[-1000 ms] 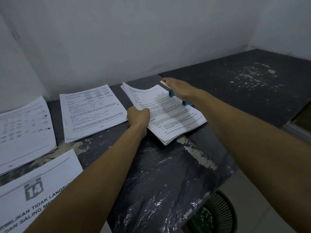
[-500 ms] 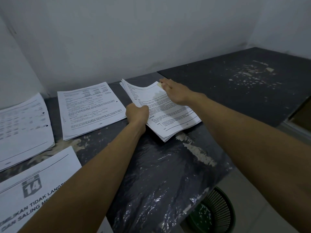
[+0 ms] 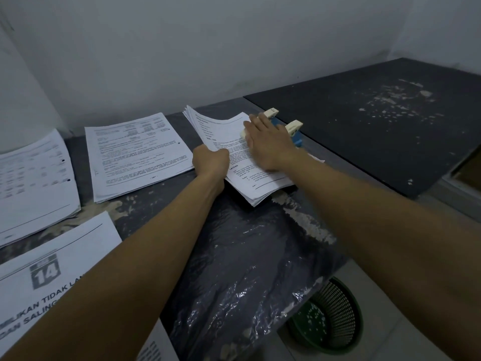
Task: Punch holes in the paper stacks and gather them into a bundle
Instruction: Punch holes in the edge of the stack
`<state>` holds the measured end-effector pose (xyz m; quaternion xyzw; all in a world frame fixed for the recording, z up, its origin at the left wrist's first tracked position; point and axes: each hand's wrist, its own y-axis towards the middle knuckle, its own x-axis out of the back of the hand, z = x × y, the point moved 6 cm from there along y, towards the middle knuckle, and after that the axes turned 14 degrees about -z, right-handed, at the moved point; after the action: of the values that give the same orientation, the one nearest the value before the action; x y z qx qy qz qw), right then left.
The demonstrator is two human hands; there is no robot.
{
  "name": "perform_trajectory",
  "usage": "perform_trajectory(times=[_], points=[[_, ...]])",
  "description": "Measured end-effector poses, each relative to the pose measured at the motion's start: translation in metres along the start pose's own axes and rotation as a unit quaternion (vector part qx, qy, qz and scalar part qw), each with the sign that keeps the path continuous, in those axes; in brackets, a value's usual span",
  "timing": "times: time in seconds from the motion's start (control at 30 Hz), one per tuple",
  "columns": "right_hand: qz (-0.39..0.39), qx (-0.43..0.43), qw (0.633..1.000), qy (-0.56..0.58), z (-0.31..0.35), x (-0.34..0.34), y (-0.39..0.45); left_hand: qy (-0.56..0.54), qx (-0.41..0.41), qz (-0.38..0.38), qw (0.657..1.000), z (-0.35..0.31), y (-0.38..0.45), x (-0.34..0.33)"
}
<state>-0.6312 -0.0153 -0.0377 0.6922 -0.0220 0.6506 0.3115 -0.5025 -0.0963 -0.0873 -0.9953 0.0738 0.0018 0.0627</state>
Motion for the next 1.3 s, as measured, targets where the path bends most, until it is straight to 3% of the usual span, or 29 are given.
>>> perform_trajectory(times=[0.27,0.47,0.7,0.93,1.13,1.23,1.3], points=[[0.019,-0.012,1.000,-0.002,-0.002,-0.007,0.005,-0.003,-0.003,-0.007,1.000,0.000,0.000,-0.001],[0.020,-0.104,0.972,0.212,-0.012,0.025,0.018,-0.002,0.003,0.003,1.000,0.001,0.001,0.000],[0.010,-0.157,0.941,0.299,-0.027,0.046,0.031,0.013,0.014,0.003,1.000,-0.002,-0.003,0.003],[0.018,-0.186,0.927,0.325,-0.023,0.051,0.030,0.023,-0.013,-0.001,1.000,-0.014,-0.010,0.010],[0.031,-0.202,0.943,0.264,-0.020,0.060,0.032,0.030,-0.045,0.007,0.999,-0.038,-0.010,0.034],[-0.031,-0.184,0.963,0.196,-0.016,0.069,0.029,0.024,-0.055,0.005,0.998,-0.052,-0.007,0.055],[-0.100,-0.174,0.955,0.217,-0.007,0.076,0.021,0.016,-0.068,0.009,0.998,-0.062,-0.006,0.070]])
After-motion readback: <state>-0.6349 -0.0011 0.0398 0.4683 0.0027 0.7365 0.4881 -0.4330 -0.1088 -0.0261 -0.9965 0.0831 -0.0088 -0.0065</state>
